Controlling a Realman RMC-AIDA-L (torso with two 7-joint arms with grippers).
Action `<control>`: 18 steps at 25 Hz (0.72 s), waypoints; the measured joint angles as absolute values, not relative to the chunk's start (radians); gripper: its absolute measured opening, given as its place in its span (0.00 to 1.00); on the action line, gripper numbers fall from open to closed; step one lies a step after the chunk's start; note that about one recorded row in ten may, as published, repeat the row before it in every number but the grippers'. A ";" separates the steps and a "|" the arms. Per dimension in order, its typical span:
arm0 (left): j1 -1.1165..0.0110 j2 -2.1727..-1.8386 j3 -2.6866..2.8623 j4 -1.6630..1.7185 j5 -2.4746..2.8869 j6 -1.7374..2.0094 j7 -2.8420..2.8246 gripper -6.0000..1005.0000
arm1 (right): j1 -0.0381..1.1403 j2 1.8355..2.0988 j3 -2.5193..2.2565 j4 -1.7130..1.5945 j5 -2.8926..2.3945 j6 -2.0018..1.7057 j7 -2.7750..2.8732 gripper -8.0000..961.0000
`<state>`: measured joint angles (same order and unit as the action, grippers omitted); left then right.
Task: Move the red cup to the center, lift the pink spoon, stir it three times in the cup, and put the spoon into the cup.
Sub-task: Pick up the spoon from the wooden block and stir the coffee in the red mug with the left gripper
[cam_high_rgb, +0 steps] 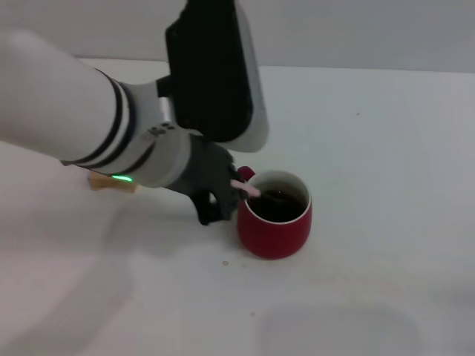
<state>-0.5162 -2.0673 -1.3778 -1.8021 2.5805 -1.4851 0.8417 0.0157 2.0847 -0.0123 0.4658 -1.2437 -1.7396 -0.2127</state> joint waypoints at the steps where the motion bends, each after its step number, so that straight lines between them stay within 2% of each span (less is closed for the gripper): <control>1: -0.517 -2.068 -1.370 -1.802 2.567 -1.481 0.841 0.14 | 0.015 2.085 -0.013 0.465 -1.244 -1.740 -0.213 0.01; 18: -0.449 -2.065 -1.313 -1.893 2.658 -1.497 0.782 0.14 | 0.026 2.083 -0.037 0.462 -1.247 -1.732 -0.213 0.01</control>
